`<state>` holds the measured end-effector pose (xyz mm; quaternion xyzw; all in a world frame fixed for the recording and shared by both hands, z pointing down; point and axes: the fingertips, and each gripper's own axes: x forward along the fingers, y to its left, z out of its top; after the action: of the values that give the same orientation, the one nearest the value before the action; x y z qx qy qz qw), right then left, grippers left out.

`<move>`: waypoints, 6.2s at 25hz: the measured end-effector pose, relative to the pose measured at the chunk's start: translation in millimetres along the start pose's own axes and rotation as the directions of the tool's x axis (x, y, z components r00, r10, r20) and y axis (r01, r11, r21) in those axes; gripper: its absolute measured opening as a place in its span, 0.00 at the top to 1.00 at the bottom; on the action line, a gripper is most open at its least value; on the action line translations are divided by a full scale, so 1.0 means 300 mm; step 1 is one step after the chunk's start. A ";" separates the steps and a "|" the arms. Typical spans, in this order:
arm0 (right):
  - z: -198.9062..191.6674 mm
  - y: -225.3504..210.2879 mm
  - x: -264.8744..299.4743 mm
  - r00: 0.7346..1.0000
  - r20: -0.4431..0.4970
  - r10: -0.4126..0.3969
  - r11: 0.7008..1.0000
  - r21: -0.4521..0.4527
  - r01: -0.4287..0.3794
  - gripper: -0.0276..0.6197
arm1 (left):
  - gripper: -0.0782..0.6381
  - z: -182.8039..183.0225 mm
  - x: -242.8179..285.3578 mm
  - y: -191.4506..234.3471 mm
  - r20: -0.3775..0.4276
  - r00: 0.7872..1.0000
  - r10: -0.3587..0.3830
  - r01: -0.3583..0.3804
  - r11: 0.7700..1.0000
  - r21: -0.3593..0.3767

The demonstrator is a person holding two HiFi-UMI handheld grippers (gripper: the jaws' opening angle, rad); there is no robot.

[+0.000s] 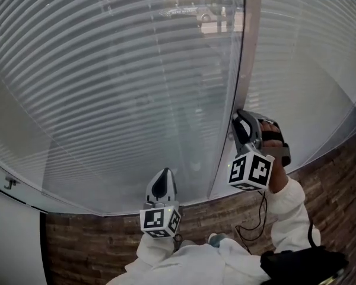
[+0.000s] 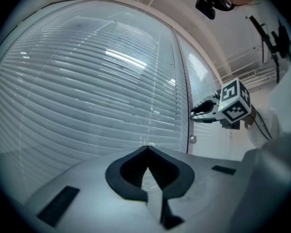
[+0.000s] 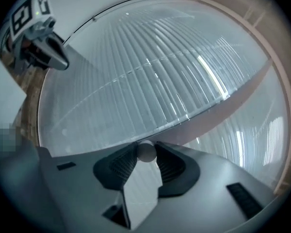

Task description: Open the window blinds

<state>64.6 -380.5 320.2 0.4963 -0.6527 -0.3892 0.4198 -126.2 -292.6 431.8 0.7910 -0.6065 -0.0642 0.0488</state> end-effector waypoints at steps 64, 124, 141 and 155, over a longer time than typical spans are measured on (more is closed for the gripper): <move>-0.011 0.031 -0.014 1.000 0.000 0.006 0.873 -0.487 -0.005 0.72 | 0.89 -0.056 -0.081 0.040 -0.030 0.998 0.048 -0.049 0.998 -0.029; -0.088 -0.060 0.014 0.941 0.241 -0.238 -0.558 0.759 -0.335 0.75 | 0.89 -0.055 -0.078 0.092 -0.017 0.998 0.066 -0.067 0.996 -0.061; -0.113 -0.034 0.002 0.936 0.112 -0.334 -0.877 0.328 -0.352 0.75 | 0.89 -0.055 -0.098 0.114 -0.025 0.996 0.089 -0.091 0.994 -0.056; -0.089 -0.047 -0.008 0.910 0.173 -0.376 -0.775 0.480 -0.411 0.75 | 0.89 -0.033 -0.081 0.128 -0.020 0.997 0.079 -0.080 0.996 -0.034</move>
<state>94.4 -383.5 316.1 0.4221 -0.6421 0.4228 -0.4805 -167.5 -279.2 448.5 0.7659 -0.6357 -0.0654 0.0709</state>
